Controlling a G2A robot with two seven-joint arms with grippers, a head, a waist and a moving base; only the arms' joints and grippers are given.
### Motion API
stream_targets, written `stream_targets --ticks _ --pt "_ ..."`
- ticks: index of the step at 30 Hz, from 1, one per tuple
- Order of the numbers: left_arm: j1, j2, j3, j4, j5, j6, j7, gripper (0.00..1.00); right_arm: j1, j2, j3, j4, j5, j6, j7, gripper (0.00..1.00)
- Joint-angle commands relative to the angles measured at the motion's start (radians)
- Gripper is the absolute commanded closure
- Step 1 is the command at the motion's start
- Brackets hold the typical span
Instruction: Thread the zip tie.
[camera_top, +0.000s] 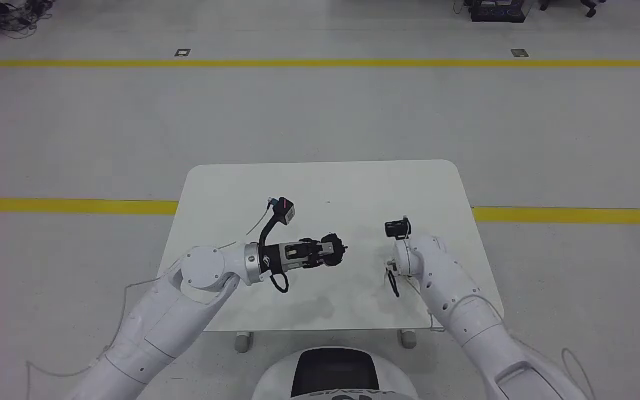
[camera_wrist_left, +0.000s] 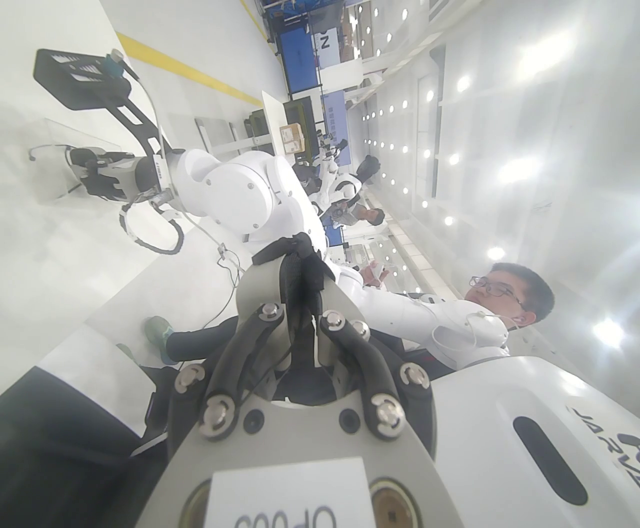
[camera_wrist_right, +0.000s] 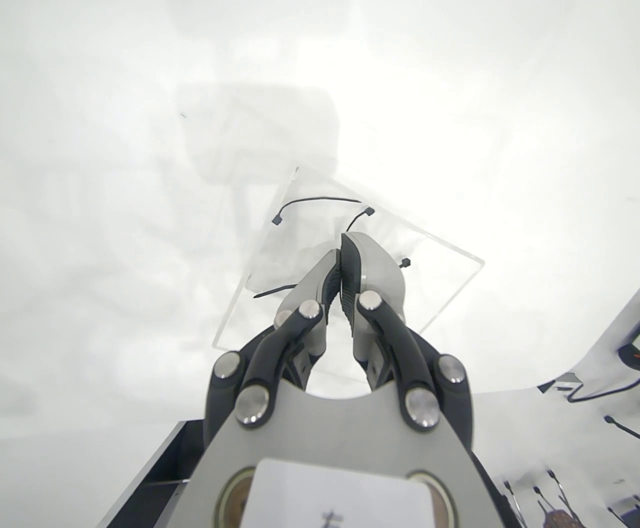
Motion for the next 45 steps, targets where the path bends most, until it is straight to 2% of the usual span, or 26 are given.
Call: stream_targets --ticks 1,6,10,17,23,25,36,39,45 --pt "0.000 0.000 0.000 0.000 0.000 0.000 0.000 1.00 -0.003 -0.001 0.005 -0.013 -0.007 0.000 0.002 1.00" --pt "0.000 0.000 0.000 0.000 0.000 0.000 0.000 1.00 -0.027 0.006 0.026 -0.088 -0.023 -0.011 0.013 1.00" --pt "0.000 0.000 0.000 0.000 0.000 0.000 0.000 1.00 -0.064 0.018 0.065 -0.177 -0.028 -0.039 0.026 1.00" --pt "0.000 0.000 0.000 0.000 0.000 0.000 0.000 1.00 -0.145 0.044 0.189 -0.351 0.018 -0.104 0.041 1.00" --pt "0.000 0.000 0.000 0.000 0.000 0.000 0.000 1.00 -0.206 0.063 0.335 -0.471 0.183 -0.185 0.012 1.00" --pt "0.000 0.000 0.000 0.000 0.000 0.000 0.000 1.00 -0.219 0.067 0.369 -0.491 0.234 -0.212 -0.003 1.00" --pt "0.000 0.000 0.000 0.000 0.000 0.000 0.000 1.00 -0.219 0.067 0.369 -0.491 0.234 -0.212 -0.003 1.00" --pt "0.000 0.000 0.000 0.000 0.000 0.000 0.000 1.00 -0.246 0.070 0.412 -0.531 0.303 -0.247 -0.079 1.00" --pt "0.000 0.000 0.000 0.000 0.000 0.000 0.000 1.00 -0.315 0.083 0.534 -0.572 0.537 -0.385 -0.151 1.00"
